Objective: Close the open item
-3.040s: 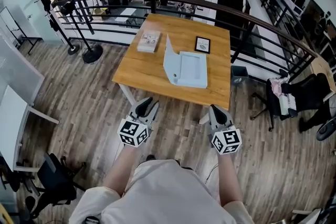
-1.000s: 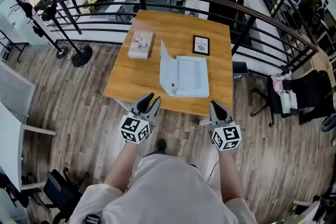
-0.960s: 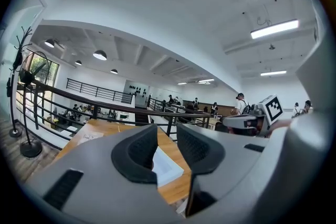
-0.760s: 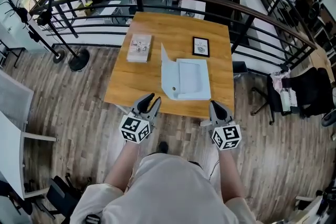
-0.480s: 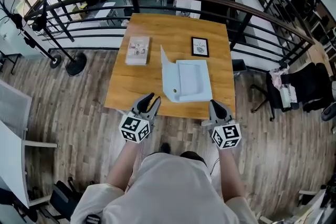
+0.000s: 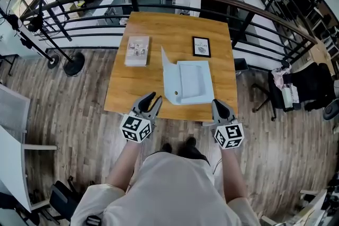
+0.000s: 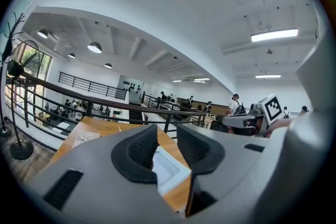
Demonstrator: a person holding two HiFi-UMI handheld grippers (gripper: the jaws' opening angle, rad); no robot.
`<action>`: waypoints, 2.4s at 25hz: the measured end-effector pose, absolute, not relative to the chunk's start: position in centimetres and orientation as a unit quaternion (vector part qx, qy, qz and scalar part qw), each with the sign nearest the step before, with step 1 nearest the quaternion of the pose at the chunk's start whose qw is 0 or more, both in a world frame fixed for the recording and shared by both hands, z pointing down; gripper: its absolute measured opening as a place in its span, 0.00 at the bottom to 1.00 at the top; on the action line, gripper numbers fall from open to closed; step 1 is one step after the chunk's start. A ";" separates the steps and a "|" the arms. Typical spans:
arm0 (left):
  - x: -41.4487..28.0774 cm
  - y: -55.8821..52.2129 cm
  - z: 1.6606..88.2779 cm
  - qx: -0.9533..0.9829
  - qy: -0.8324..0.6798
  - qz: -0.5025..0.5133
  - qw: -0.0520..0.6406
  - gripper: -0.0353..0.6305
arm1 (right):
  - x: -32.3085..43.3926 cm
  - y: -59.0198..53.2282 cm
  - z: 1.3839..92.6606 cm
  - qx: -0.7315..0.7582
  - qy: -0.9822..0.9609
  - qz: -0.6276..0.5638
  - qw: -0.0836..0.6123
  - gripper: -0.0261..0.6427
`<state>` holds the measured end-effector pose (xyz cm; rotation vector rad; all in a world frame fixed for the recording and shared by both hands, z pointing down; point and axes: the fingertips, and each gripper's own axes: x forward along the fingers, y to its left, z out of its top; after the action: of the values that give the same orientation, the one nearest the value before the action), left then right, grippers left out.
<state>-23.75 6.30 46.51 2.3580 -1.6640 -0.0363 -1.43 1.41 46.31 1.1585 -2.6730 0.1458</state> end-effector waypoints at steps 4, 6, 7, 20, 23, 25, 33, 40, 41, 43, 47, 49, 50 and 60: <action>-24.1 4.8 46.9 0.805 -0.577 -0.003 0.135 0.22 | -1.6 -0.3 46.6 0.390 -0.912 0.056 0.113 0.04; -24.2 3.7 46.9 0.802 -0.581 -0.001 0.136 0.22 | -1.7 -1.5 46.6 0.386 -0.914 0.058 0.112 0.04; -24.1 3.2 46.8 0.800 -0.584 -0.001 0.136 0.22 | -1.7 -2.2 46.6 0.383 -0.915 0.059 0.112 0.04; -22.3 -5.1 48.0 0.761 -0.631 0.004 0.148 0.22 | 0.1 -13.0 48.2 0.331 -0.933 0.066 0.128 0.04; -21.9 -6.6 48.4 0.749 -0.645 0.004 0.153 0.22 | 0.0 -15.2 48.4 0.315 -0.938 0.069 0.129 0.04; -21.5 -7.5 48.7 0.741 -0.653 0.005 0.155 0.22 | -0.1 -16.4 48.7 0.300 -0.942 0.068 0.131 0.04; -19.4 -10.1 49.5 0.712 -0.683 0.011 0.160 0.22 | 0.7 -20.6 50.3 0.256 -0.954 0.078 0.135 0.04; -19.2 -10.9 50.1 0.692 -0.702 0.023 0.167 0.22 | 0.3 -22.4 51.3 0.229 -0.960 0.090 0.135 0.04; -19.3 -11.0 50.2 0.690 -0.704 0.025 0.168 0.22 | 0.2 -22.5 51.4 0.225 -0.960 0.091 0.136 0.04; -19.5 -11.0 50.5 0.685 -0.707 0.030 0.171 0.22 | -0.1 -22.7 51.8 0.220 -0.961 0.094 0.137 0.04; -20.2 -11.0 51.4 0.676 -0.713 0.040 0.181 0.22 | -0.8 -23.0 52.6 0.212 -0.962 0.103 0.140 0.04; -20.5 -11.0 51.8 0.674 -0.714 0.045 0.185 0.22 | -1.0 -23.1 53.1 0.211 -0.961 0.106 0.143 0.04; -20.6 -11.0 52.0 0.673 -0.714 0.047 0.187 0.22 | -1.1 -23.1 53.4 0.211 -0.961 0.108 0.144 0.04; -23.9 -11.5 54.0 0.685 -0.694 0.073 0.211 0.22 | -3.5 -22.9 54.6 0.232 -0.953 0.118 0.156 0.04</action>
<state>-23.88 -11.53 53.97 1.9033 -1.9272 0.2024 -3.54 -22.86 54.58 0.6638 -2.7289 0.3387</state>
